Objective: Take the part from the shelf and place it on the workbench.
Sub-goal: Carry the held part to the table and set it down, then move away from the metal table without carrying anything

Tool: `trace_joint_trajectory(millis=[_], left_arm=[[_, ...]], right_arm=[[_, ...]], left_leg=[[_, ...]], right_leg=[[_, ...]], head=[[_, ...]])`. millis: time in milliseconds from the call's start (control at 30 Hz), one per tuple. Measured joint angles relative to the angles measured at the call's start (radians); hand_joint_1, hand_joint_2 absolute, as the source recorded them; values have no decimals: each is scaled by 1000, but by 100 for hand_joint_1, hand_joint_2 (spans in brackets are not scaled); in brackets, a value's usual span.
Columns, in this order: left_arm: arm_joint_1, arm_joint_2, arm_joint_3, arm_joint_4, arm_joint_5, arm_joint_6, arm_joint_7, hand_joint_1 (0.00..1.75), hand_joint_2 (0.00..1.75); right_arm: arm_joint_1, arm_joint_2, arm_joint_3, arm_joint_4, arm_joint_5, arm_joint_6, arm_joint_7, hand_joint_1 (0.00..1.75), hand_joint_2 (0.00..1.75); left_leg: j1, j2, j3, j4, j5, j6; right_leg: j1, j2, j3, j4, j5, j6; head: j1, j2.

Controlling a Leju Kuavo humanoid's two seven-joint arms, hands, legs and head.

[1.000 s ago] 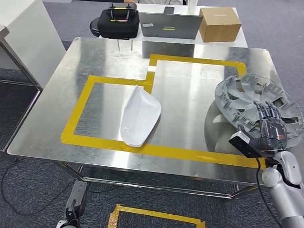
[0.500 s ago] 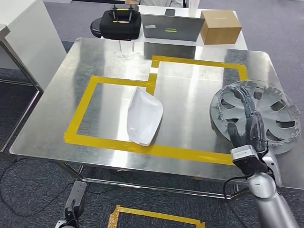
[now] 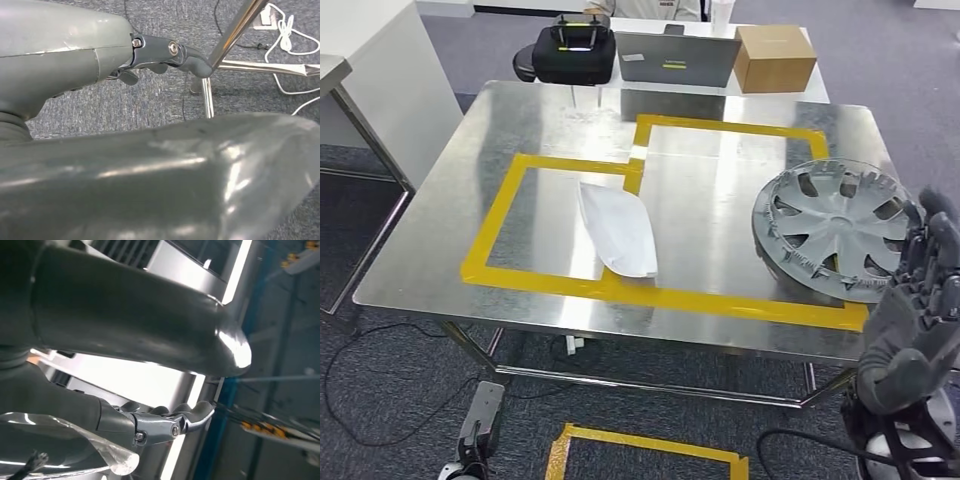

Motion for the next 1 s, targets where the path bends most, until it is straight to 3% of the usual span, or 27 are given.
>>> trace_joint_trajectory(millis=[67, 133, 167, 200, 233, 267, 333, 400, 500, 533, 567, 633, 667, 700, 767, 800, 833, 900, 933, 1000], left_arm=[[1, 2, 0, 0, 0, 0, 0, 0, 0], [2, 3, 1, 0, 2, 1, -1, 0, 0], [2, 4, 3, 0, 4, 2, -2, 0, 0], [2, 5, 5, 0, 6, 3, -5, 0, 0], [3, 6, 9, 0, 10, 6, -9, 0, 0], [4, 7, 12, 0, 14, 9, -13, 0, 0], [7, 9, 20, 0, 25, 15, -21, 0, 0], [15, 10, 32, 0, 38, 23, -31, 0, 0], [38, 10, 53, 0, 56, 38, -46, 0, 0], [44, 10, 62, 1, 62, 43, -51, 0, 0], [50, 10, 70, 1, 67, 49, -55, 0, 0], [61, 8, 86, 1, 73, 56, -62, 0, 0], [66, 6, 92, 1, 74, 57, -65, 0, 0], [71, 4, 99, 2, 76, 59, -67, 0, 0], [77, 0, 114, 2, 80, 60, -74, 0, 0], [79, -2, 121, 2, 83, 62, -79, 0, 0], [81, -6, 127, 2, 86, 64, -82, 0, 0], [81, -14, 137, 2, 89, 68, -87, 0, 0], [81, -17, 140, 2, 90, 69, -88, 0, 0], [83, -18, 144, 3, 87, 70, -86, 0, 0]], right_arm=[[11, 7, 8, -30, 0, -7, 0, 0, 0], [25, 11, 16, -52, 1, -43, 0, 0, 0], [38, 13, 20, -63, -1, -76, 0, 0, 0], [56, 15, 23, -76, -6, -114, 1, 0, 0], [78, 21, 25, -92, -14, -155, 1, 0, 0], [103, 28, 26, -108, -24, -195, 1, 0, 0], [159, 50, 24, -135, -44, -279, 1, 0, 0], [219, 90, 8, -145, -58, -359, 10, 0, 0], [282, 177, -71, -94, -64, -407, 66, 0, 0], [289, 208, -117, -50, -64, -393, 88, 0, 0], [286, 237, -169, 8, -64, -369, 103, 0, 0], [241, 289, -314, 205, -52, -313, 103, 0, 0], [209, 307, -397, 331, -42, -296, 89, 0, 0], [174, 321, -485, 469, -29, -290, 72, 0, 0], [110, 336, -638, 731, -2, -309, 54, 0, 0], [79, 341, -701, 847, 13, -325, 56, 0, 0], [51, 344, -756, 951, 25, -340, 65, 0, 0], [9, 349, -837, 1119, 44, -359, 95, 0, 0], [-6, 352, -866, 1187, 55, -362, 119, 0, 0], [-23, 359, -910, 1300, 78, -358, 194, 0, 0]], left_leg=[[3, 0, -13, 49, -66, -13], [8, 0, -37, 168, -170, -25], [10, 0, -44, 228, -201, -30], [13, 0, -41, 268, -210, -34], [16, 0, -22, 271, -198, -37], [19, 0, 15, 234, -174, -39], [22, -1, 118, 95, -143, -39], [20, -4, 179, -3, -148, -32], [15, 0, 172, -26, -141, -8], [16, 3, 163, -28, -130, 4], [17, 6, 151, -32, -118, 14], [16, 10, 120, -32, -92, 26], [15, 12, 102, -31, -79, 28], [14, 12, 85, -30, -65, 29], [12, 10, 53, -26, -42, 28], [11, 8, 40, -23, -32, 26], [9, 8, 30, -19, -23, 22], [5, 9, 17, -12, -7, 12], [4, 12, 13, -12, 3, 7], [4, 15, 4, -12, 17, -5]], right_leg=[[-5, -3, -13, -5, 21, -15], [-5, -4, -31, -3, 41, -20], [-5, -5, -43, -1, 51, -20], [-5, -6, -57, 2, 60, -19], [-5, -7, -72, 7, 68, -17], [-6, -8, -86, 13, 74, -14], [-6, -9, -109, 27, 83, -7], [-4, -9, -121, 36, 93, 3], [-7, -5, -129, 35, 106, 22], [-8, -3, -134, 44, 89, 27], [-9, -1, -145, 67, 54, 31], [-10, 0, -175, 171, -52, 37], [-10, 0, -187, 233, -87, 39], [-9, 0, -188, 283, -97, 41], [-8, 0, -151, 299, -45, 38], [-6, 0, -107, 255, -14, 32], [-2, -1, -49, 184, -1, 25], [3, -1, 57, 32, -19, 12], [5, -1, 79, -11, -33, 8], [4, -2, 69, -30, -33, -1]], head=[[-4, 0], [-9, 0], [-10, 0], [-10, 0], [-10, 0], [-10, 0], [-10, 0], [-10, 0], [-10, 0], [-10, 0], [-10, 0], [-9, 0], [-9, 0], [-8, 0], [-7, 0], [-7, 0], [-6, 0], [-6, 0], [-6, 0], [-6, 0]])
